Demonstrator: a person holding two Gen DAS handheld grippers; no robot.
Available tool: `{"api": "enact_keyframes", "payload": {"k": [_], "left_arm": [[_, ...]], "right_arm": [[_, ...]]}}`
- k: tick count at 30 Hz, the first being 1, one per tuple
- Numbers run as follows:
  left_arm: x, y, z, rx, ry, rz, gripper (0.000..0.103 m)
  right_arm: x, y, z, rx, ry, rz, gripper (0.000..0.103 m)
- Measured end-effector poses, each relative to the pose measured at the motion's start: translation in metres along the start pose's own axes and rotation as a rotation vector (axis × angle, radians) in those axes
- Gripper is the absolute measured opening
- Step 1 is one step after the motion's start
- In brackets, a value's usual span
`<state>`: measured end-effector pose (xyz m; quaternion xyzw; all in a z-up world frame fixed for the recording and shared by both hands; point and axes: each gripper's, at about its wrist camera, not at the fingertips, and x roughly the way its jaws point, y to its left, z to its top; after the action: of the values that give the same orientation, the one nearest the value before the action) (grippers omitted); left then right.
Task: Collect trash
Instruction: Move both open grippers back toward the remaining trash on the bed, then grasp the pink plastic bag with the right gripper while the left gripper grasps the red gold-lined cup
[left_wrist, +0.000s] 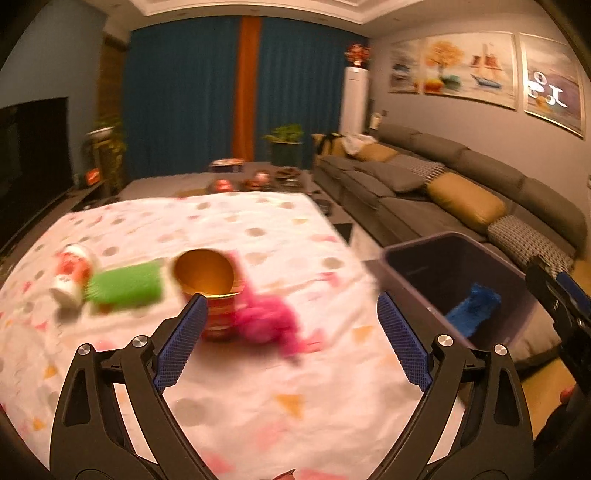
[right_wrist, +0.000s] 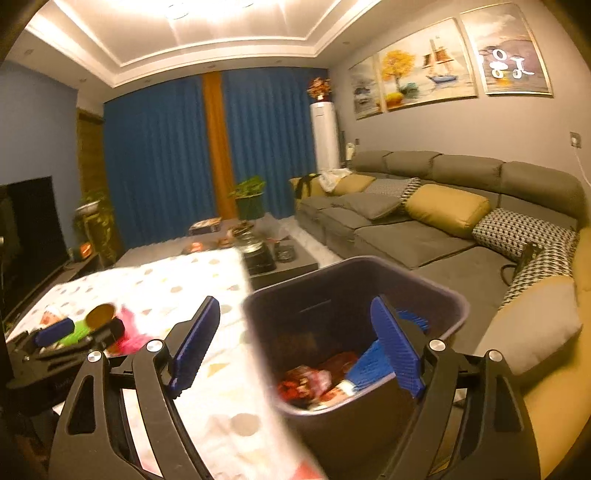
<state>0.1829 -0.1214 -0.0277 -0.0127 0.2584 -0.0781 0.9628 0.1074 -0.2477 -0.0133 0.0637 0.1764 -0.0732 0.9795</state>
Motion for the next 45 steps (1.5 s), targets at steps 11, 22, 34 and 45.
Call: {"api": "enact_keyframes", "payload": {"k": [11,22,34,45], "left_arm": [[-0.022,0.101,-0.013,-0.122,-0.016,0.199,0.092],[-0.030,0.148,-0.017,-0.197,-0.018,0.252,0.092],[-0.024,0.159,-0.019,-0.210,-0.010,0.239,0.092],[-0.016,0.157,-0.007,-0.199,-0.016,0.214,0.092]], "right_arm": [[0.015,0.062,-0.011,-0.061,0.056,0.119,0.082],[0.040,0.112,-0.024,-0.103,0.127,0.194,0.081],[0.103,0.145,-0.046,-0.156,0.261,0.192,0.077],[0.145,0.152,-0.050,-0.120,0.368,0.227,0.064]]}}
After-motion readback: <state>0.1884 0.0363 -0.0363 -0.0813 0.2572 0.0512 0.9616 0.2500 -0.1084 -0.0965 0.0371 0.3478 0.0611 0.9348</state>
